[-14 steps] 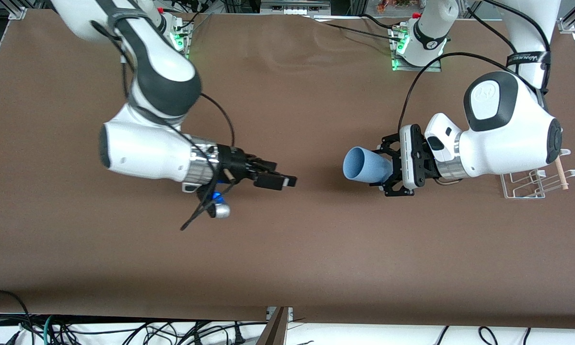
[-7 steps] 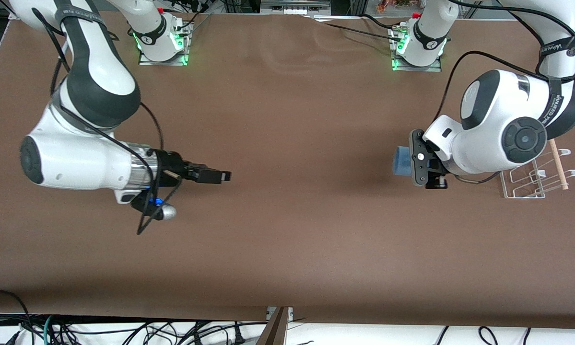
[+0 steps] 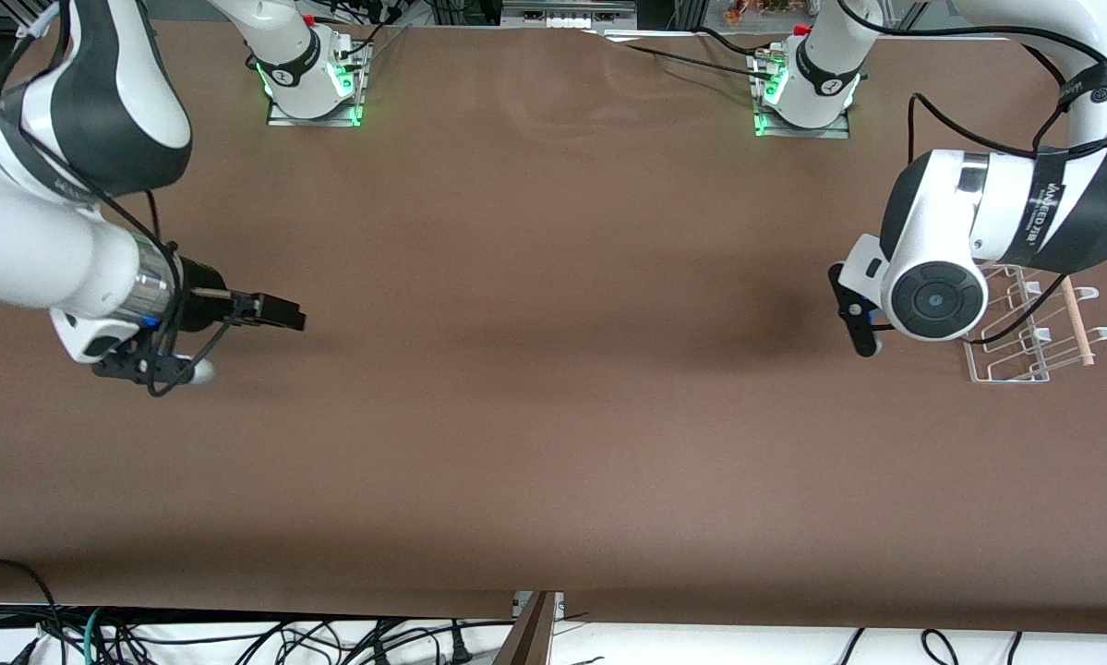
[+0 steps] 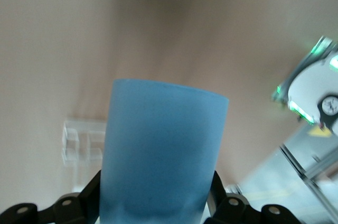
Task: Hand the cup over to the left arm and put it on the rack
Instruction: 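Lower the cup into the wire rack with the left gripper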
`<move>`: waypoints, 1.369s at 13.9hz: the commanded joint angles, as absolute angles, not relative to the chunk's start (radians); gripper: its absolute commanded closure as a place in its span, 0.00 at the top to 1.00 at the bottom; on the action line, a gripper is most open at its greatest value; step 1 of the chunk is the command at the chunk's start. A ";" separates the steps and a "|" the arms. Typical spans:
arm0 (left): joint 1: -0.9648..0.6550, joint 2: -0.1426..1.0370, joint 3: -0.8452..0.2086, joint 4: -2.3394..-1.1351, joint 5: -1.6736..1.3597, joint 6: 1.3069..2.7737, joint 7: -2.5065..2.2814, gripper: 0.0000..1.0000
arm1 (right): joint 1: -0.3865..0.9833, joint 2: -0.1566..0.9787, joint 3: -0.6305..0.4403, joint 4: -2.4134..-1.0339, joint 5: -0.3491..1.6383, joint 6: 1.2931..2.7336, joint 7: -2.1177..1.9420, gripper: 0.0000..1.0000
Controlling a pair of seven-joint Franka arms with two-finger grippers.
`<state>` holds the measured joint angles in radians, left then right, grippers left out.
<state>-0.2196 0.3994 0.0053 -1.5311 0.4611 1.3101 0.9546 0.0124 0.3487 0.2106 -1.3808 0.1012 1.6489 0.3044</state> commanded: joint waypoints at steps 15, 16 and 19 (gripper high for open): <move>-0.104 0.319 0.003 -2.011 1.111 1.366 0.545 0.00 | -0.009 0.126 0.118 -1.434 -0.091 1.500 0.057 1.00; -0.086 0.286 0.003 -2.066 1.120 1.405 0.520 0.00 | -0.009 0.127 0.118 -1.431 -0.089 1.494 0.057 1.00; -0.061 0.242 0.003 -2.195 1.163 1.463 0.413 0.00 | -0.011 0.137 0.118 -1.416 -0.087 1.489 0.055 1.00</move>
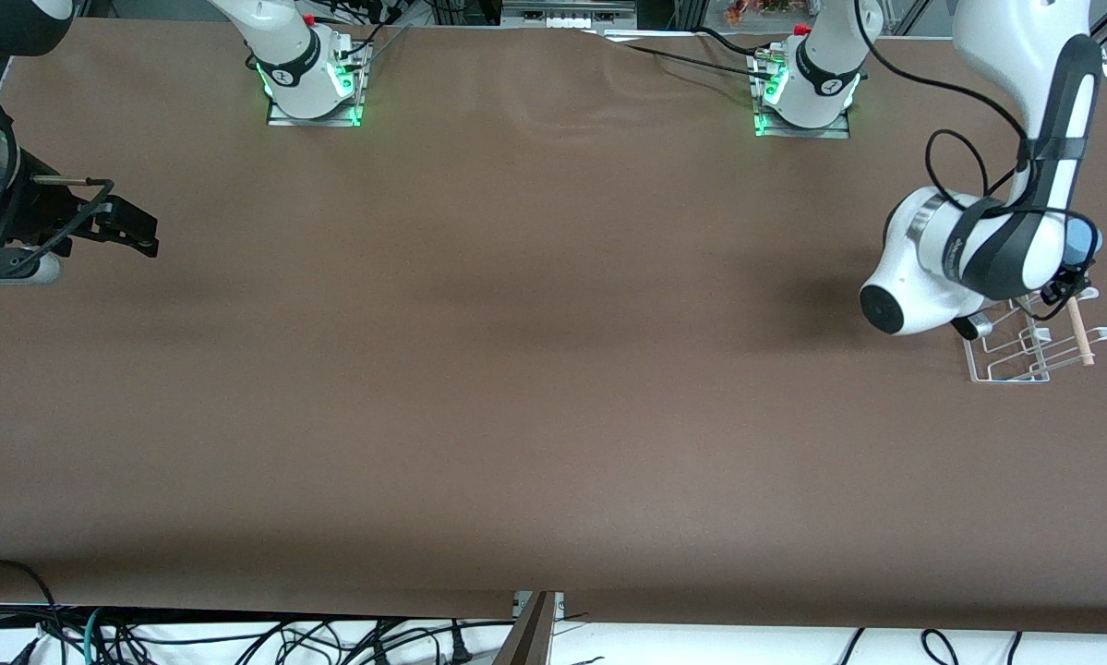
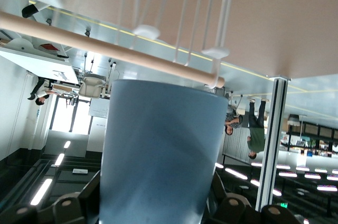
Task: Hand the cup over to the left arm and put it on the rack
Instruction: 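Lower the cup into the wire rack with the left gripper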
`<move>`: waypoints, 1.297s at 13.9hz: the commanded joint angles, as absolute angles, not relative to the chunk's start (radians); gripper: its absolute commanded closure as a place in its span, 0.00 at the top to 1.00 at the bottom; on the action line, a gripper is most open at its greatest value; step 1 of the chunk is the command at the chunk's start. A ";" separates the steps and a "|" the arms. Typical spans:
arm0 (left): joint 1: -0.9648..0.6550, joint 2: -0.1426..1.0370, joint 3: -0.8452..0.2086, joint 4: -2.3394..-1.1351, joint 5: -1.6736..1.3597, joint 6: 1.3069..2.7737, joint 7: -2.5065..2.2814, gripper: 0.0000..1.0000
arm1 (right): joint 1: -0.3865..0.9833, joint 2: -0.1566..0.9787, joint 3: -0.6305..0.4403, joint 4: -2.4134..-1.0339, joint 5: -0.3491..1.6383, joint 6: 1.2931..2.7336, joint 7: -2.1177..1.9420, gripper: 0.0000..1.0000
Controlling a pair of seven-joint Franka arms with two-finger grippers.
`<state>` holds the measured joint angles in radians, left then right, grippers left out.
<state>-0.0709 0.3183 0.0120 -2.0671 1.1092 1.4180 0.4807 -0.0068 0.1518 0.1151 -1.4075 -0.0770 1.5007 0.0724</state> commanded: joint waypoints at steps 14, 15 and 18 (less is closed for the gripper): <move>0.025 0.256 0.000 -2.283 1.204 1.614 0.313 0.06 | -0.012 0.137 0.118 -1.411 -0.084 1.496 0.052 1.00; 0.025 0.259 0.000 -2.283 1.204 1.615 0.311 0.15 | -0.012 0.137 0.118 -1.411 -0.084 1.496 0.052 1.00; 0.017 0.268 0.000 -2.283 1.216 1.620 0.305 1.00 | -0.014 0.138 0.117 -1.411 -0.084 1.494 0.043 1.00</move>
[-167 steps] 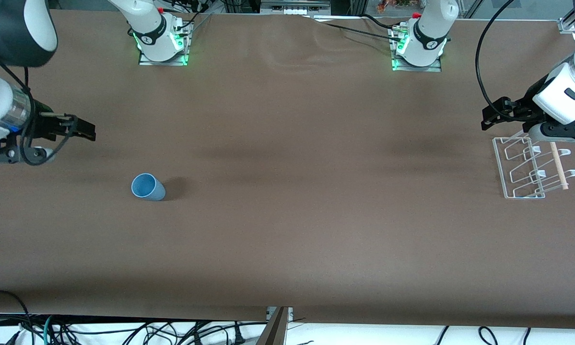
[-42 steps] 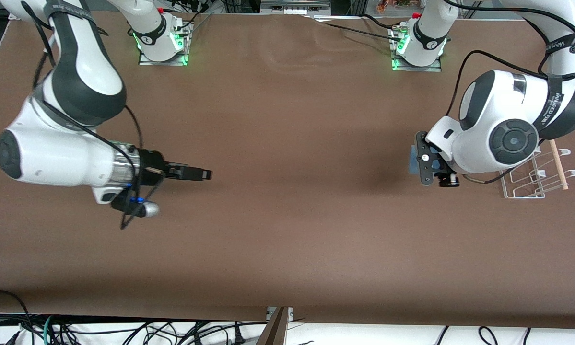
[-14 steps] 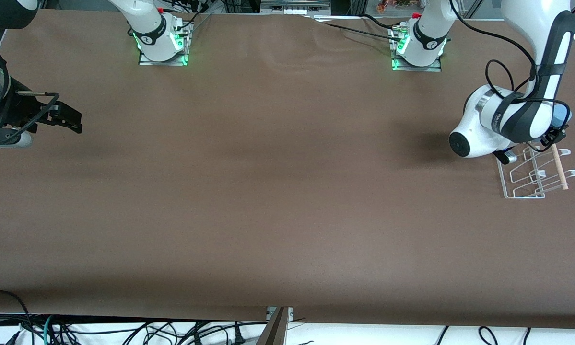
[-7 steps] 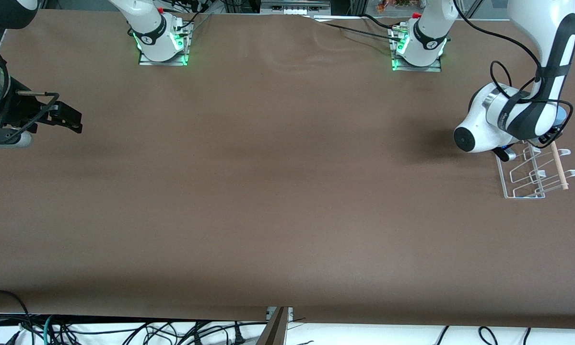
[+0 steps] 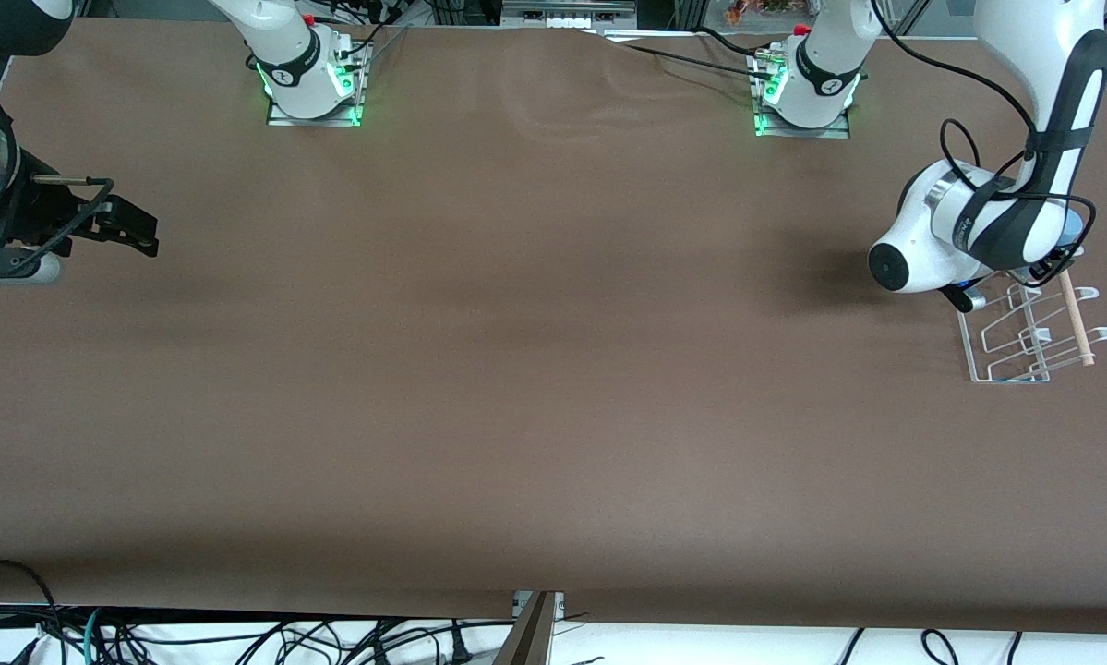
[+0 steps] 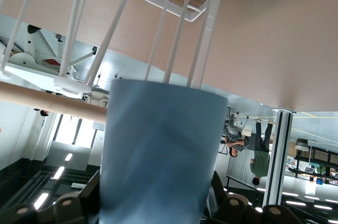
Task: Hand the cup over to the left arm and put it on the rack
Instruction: 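Lower the cup into the wire rack with the left gripper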
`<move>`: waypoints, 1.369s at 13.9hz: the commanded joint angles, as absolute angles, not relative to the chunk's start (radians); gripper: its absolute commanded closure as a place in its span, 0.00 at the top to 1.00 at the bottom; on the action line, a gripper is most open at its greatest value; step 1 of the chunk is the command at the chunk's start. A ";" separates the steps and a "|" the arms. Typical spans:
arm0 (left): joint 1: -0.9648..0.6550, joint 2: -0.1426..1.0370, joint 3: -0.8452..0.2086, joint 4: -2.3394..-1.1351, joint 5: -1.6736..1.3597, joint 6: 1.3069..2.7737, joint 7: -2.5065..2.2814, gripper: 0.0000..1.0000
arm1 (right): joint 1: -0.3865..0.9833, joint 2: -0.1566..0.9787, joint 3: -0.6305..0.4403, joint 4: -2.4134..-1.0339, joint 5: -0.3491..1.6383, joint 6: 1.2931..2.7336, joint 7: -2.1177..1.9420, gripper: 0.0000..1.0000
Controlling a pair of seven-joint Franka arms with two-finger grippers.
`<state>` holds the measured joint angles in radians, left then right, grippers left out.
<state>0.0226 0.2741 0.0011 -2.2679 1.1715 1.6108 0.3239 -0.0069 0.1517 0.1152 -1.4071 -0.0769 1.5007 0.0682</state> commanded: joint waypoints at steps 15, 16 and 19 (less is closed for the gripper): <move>0.000 0.258 -0.005 -1.679 0.418 1.428 0.304 1.00 | -0.012 0.143 0.106 -1.411 -0.081 1.493 0.014 1.00; -0.003 0.258 -0.005 -1.625 0.331 1.425 0.304 1.00 | -0.012 0.143 0.106 -1.410 -0.081 1.493 0.015 1.00; -0.015 0.261 -0.005 -1.510 0.140 1.433 0.302 1.00 | -0.012 0.143 0.106 -1.411 -0.080 1.493 0.015 1.00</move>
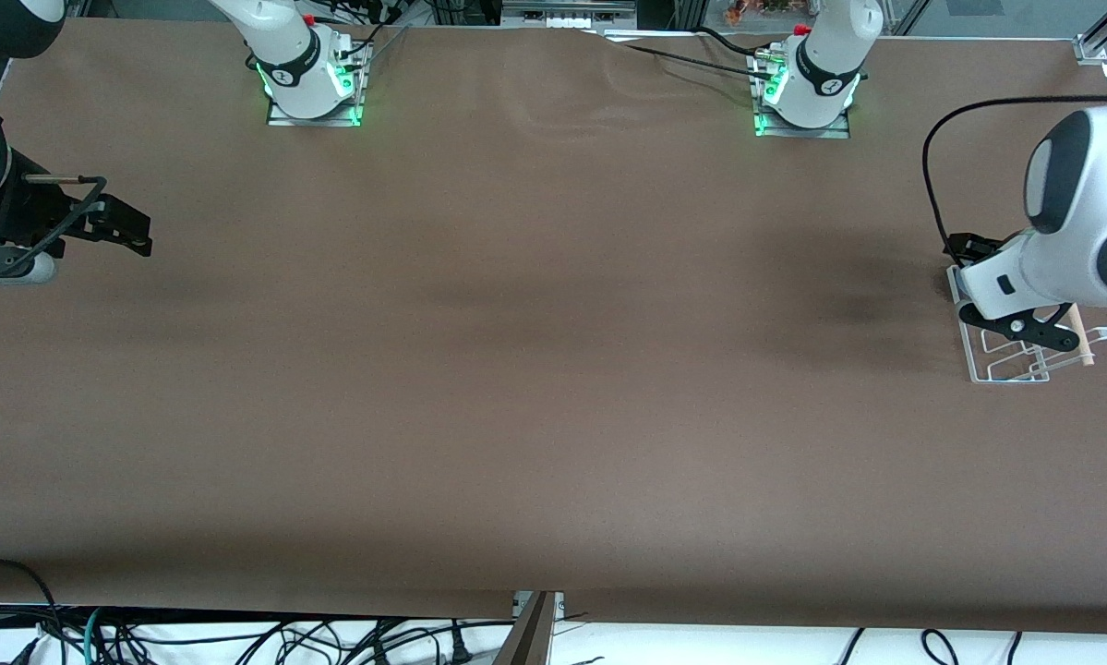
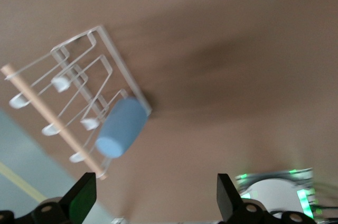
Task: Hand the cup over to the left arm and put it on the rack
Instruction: 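Open the left gripper and lift it away from the rack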
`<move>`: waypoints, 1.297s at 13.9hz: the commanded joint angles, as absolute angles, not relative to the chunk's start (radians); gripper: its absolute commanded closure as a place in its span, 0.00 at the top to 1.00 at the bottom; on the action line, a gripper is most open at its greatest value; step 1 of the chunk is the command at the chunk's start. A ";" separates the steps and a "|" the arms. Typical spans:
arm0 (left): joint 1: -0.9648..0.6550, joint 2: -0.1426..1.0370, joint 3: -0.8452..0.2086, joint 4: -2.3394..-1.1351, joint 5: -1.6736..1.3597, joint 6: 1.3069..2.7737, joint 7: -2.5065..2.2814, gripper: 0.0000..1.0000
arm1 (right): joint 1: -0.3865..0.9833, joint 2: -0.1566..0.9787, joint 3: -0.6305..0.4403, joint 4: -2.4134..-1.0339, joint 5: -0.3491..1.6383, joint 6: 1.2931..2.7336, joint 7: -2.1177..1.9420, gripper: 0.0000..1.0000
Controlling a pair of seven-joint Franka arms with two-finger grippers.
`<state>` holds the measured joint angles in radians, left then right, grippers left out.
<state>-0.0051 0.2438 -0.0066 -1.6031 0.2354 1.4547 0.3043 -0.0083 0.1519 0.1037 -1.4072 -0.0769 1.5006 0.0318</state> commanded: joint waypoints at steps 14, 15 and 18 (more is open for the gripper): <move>-0.028 -0.061 -0.014 -1.804 0.032 1.724 -0.044 1.00 | -0.012 0.143 0.104 -1.411 -0.080 1.493 0.014 1.00; -0.025 -0.061 -0.015 -1.802 0.032 1.697 -0.046 1.00 | -0.012 0.143 0.106 -1.410 -0.080 1.493 0.015 1.00; -0.015 -0.046 -0.014 -1.790 0.017 1.697 -0.038 1.00 | -0.014 0.143 0.104 -1.410 -0.080 1.493 0.012 1.00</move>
<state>-0.0295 -0.0433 -0.0049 -1.7851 0.0081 1.7020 -0.0228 -0.0083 0.1520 0.1036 -1.4072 -0.0769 1.5006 0.0313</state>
